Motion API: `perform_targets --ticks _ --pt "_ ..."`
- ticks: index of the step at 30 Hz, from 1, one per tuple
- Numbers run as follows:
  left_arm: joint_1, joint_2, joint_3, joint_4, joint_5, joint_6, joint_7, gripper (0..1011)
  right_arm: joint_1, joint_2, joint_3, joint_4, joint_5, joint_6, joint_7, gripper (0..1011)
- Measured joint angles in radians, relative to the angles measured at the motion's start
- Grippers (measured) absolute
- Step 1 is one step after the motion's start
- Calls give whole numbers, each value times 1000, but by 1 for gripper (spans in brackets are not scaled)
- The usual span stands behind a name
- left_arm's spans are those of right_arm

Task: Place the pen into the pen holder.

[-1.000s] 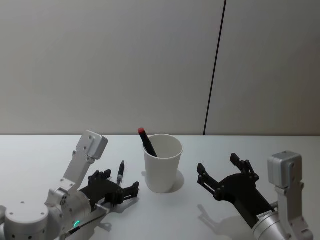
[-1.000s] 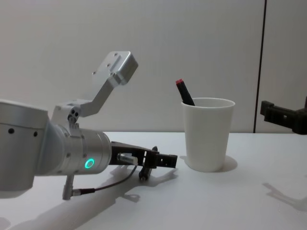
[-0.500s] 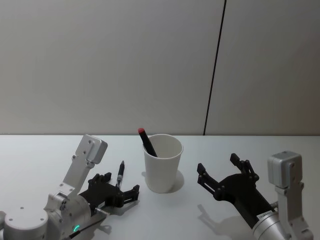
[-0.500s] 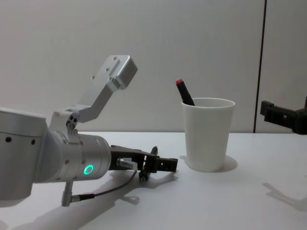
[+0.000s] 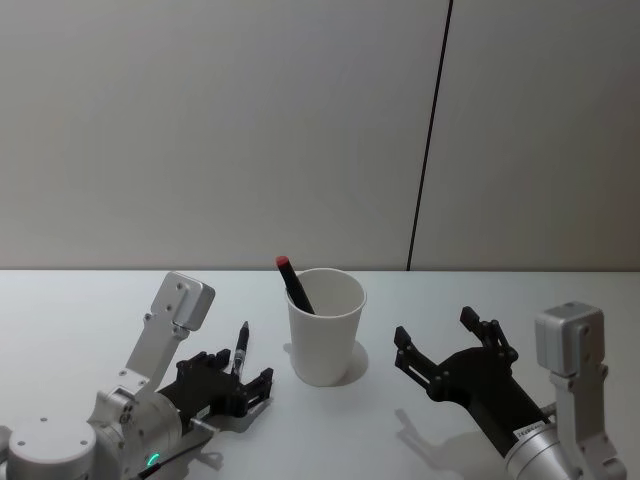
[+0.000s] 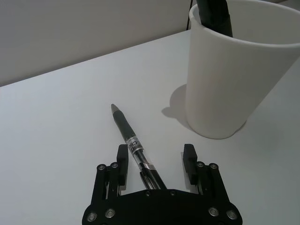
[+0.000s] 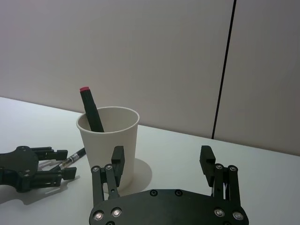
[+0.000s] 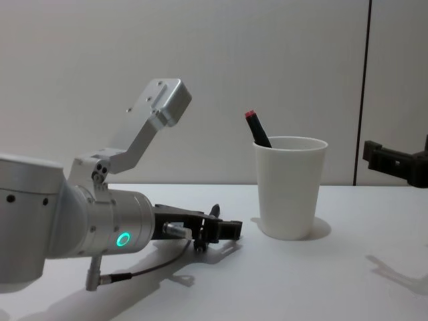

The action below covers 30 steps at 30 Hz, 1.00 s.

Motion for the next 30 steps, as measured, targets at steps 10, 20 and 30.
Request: perform_targets --ticks 10,20,30 --pt "1 -1 -1 -1 1 -1 0 442 0 0 0 0 0 0 0 1001" --pt "2 -1 -1 -1 1 -2 0 141 0 0 0 0 0 0 0 1001" --pt "3 -1 -1 -1 1 -3 0 124 0 0 0 0 0 0 0 1001"
